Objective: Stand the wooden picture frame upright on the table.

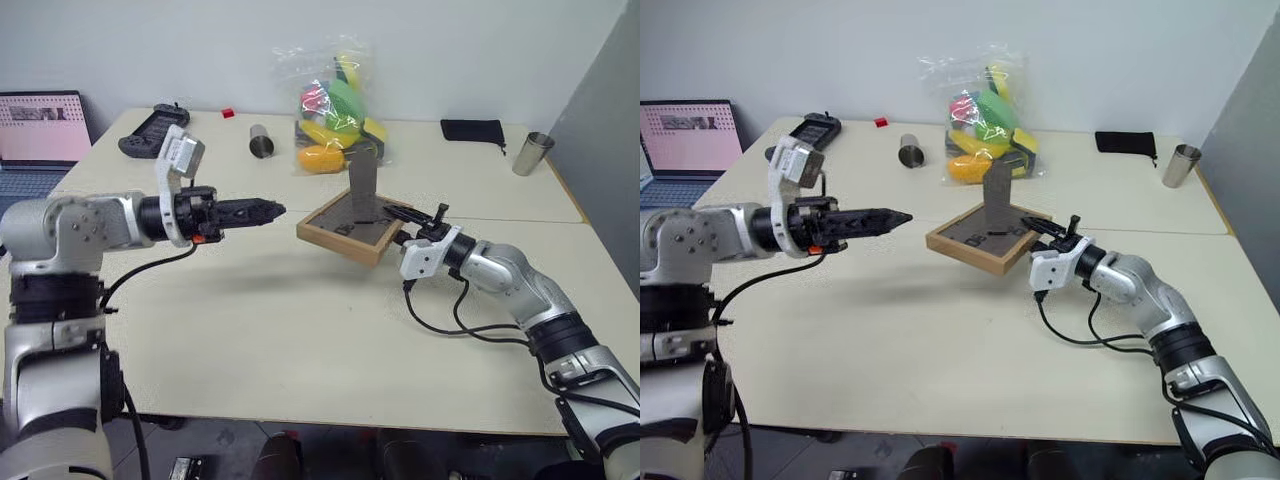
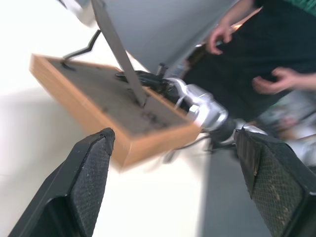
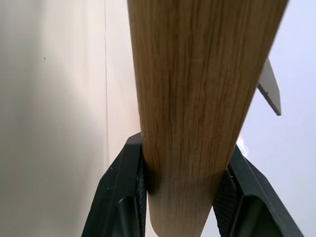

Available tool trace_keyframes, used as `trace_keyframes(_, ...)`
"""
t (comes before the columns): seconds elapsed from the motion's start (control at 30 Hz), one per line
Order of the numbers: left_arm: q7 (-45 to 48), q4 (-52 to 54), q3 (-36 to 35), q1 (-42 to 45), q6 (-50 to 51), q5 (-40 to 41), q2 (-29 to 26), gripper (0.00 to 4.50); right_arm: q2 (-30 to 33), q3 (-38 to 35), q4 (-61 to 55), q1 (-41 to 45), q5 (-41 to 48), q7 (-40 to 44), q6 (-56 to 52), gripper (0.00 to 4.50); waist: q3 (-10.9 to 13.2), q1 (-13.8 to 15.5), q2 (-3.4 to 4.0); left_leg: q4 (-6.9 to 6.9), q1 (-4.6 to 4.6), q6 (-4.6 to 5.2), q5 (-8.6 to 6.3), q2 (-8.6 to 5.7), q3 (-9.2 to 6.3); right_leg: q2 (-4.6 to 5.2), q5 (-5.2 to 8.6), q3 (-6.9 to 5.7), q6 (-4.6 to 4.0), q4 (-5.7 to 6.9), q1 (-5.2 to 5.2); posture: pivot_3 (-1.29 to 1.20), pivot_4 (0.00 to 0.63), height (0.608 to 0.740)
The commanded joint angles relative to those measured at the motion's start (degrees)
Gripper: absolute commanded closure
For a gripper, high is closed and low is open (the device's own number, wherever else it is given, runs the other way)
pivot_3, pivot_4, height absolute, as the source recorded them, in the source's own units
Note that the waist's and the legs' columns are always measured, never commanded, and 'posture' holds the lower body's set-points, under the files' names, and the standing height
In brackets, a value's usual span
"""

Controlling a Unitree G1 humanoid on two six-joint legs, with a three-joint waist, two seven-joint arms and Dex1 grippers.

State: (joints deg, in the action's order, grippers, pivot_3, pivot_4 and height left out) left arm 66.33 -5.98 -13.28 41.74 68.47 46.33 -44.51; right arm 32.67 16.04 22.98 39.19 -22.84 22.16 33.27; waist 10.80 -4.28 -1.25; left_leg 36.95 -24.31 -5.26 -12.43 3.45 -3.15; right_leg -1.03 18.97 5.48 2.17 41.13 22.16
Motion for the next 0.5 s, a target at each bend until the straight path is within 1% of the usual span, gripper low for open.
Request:
trace_keyframes(0.03,-8.78,8.92,-7.33,-5.92,-5.75,1.7,5.29,0.39,-2.26,-3.96,-4.26,0.34,12.92,8.28,-9.31,3.18,0.0,0.01,0.0,0.01,0.01,0.02,-0.01,-0.01,-0.02,0.0,0.0,-0.01,0.0,0.0,-0.01,0.0,0.15,0.74)
trace_keyframes(0.07,-11.29,10.36,-8.77,-7.28,-6.83,2.21,7.31,0.39,-3.05,-4.5,-5.32,0.23,15.6,10.4,-12.68,3.18,0.0,0.06,0.0,0.01,0.02,0.04,-0.02,0.0,-0.02,0.0,-0.01,-0.01,0.01,0.0,-0.01,0.0,0.15,0.74)
trace_keyframes(0.1,-13.93,11.74,-9.87,-8.79,-8.24,2.3,9.67,0.39,-4.31,-5.28,-7.38,0.21,20.21,13.76,-19.73,3.18,0.0,0.15,-0.01,0.01,0.07,0.04,-0.02,0.0,-0.01,0.0,-0.01,0.0,0.01,0.02,-0.07,0.0,0.15,0.74)
trace_keyframes(0.17,-17.06,14.06,-10.17,-11.09,-10.38,1.85,12.35,0.39,-5.93,-6.58,-11.04,0.21,26.94,18.21,-31.3,3.18,0.0,0.19,-0.01,0.02,0.06,0.04,-0.02,0.03,-0.05,-0.02,-0.01,-0.04,0.01,0.02,-0.08,0.0,0.15,0.74)
trace_keyframes(0.27,-19.85,17.61,-8.46,-13.96,-11.55,1.52,14.36,0.39,-7.43,-8.46,-15.94,0.3,35.35,21.79,-47.76,3.18,0.0,0.2,-0.01,0.0,0.07,0.04,-0.02,0.02,-0.05,-0.02,-0.01,-0.04,0.01,0.02,-0.07,0.0,0.15,0.74)
trace_keyframes(0.33,-20.77,19.56,-8.12,-15.35,-11.09,3.31,15.06,0.39,-7.84,-9.14,-18.37,0.24,38.74,22.82,-54.67,3.18,0.0,0.35,0.0,-0.02,0.06,0.04,-0.03,0.01,-0.06,-0.01,-0.01,-0.04,0.01,0.01,-0.07,0.0,0.15,0.74)
trace_keyframes(0.37,-20.78,20.61,-8.06,-16.06,-9.78,4.87,14.92,0.39,-8.02,-9.41,-19.5,0.11,40.36,23.15,-58.26,3.18,0.0,0.49,0.0,-0.02,0.07,0.05,-0.03,0.01,-0.04,0.0,-0.01,-0.02,0.01,0.0,-0.07,0.0,0.15,0.74)
trace_keyframes(0.43,-20.68,22.85,-8.32,-17.5,-5.12,10.54,14.4,0.39,-8.24,-9.61,-21.61,-0.6,43.49,24.07,-64.72,3.18,0.0,0.52,0.0,-0.02,0.06,0.06,-0.04,0.01,-0.04,0.0,-0.01,-0.02,0.01,-0.01,-0.06,0.0,0.15,0.74)
trace_keyframes(0.5,-20.88,23.87,-8.62,-18.59,0.4,16.89,13.16,0.39,-8.19,-9.05,-22.53,-2.06,43.52,24.32,-65.89,3.18,0.0,0.59,-0.01,-0.03,0.06,0.06,-0.04,0.01,-0.06,-0.01,-0.01,-0.04,0.01,-0.02,-0.06,0.0,0.15,0.74)
